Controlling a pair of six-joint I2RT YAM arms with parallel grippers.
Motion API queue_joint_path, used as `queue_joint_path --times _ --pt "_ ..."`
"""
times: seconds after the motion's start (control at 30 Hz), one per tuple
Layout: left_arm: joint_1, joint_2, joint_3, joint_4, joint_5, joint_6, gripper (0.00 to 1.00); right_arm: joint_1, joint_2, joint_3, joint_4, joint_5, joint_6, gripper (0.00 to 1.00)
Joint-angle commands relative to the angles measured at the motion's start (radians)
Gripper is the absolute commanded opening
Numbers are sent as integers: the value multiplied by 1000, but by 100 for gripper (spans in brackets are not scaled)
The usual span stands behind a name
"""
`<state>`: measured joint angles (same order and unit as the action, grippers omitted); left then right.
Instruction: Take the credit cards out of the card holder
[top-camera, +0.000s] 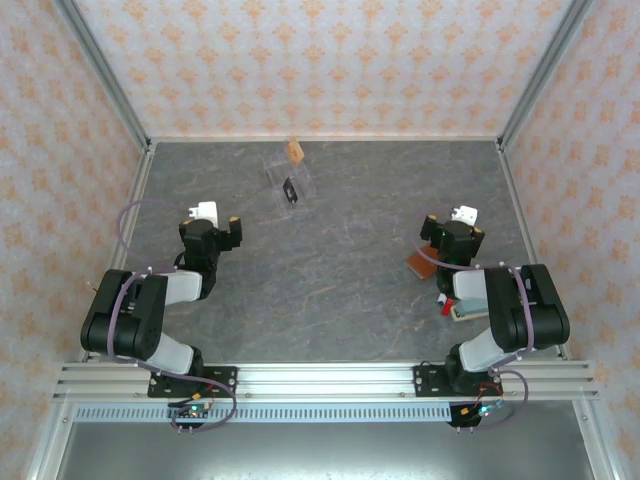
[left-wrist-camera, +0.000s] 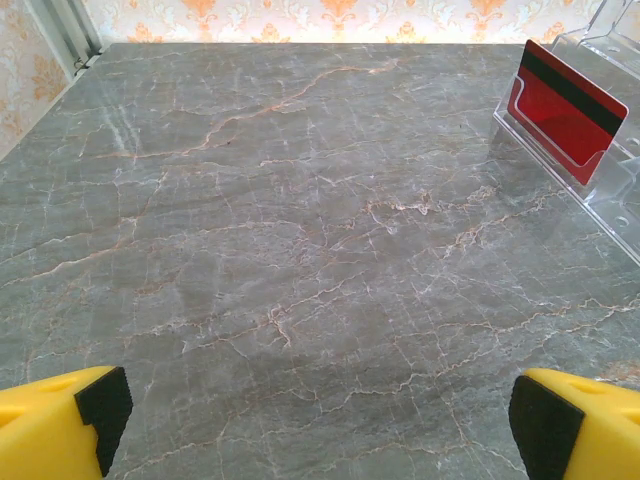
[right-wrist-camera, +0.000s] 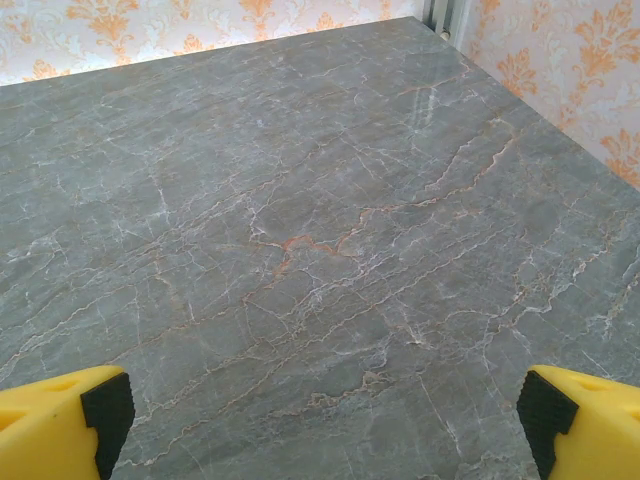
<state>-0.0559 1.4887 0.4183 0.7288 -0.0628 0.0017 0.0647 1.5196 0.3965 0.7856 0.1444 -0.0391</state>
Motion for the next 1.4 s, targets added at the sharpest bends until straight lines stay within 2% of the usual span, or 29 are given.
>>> queue_joint_path --times 0.0,0.67,0.8,0.97,1.1,1.23,1.3,1.37 --pt "13 5 22 -9 -4 15 100 -6 2 18 0 -10 -6 100" --pt "13 4 20 -7 -4 15 100 -6 2 15 6 -8 -6 100" --pt "11 -16 0 12 -53 -1 100 -6 -10 10 8 -4 -8 100" --pt "11 -114 31 -129 -103 -30 100 -6 -123 -4 -58 29 6 100" --pt "11 -185 158 -446 -119 -98 100 -6 -295 57 -322 60 73 100" --pt "9 -232 217 -575 -73 -185 100 -5 -433 135 -556 69 199 100" --pt "3 -235 271 -659 -51 -246 100 -5 -459 249 -781 97 288 100" --pt "-4 -224 317 -727 11 -283 100 -5 -454 339 -929 91 309 100"
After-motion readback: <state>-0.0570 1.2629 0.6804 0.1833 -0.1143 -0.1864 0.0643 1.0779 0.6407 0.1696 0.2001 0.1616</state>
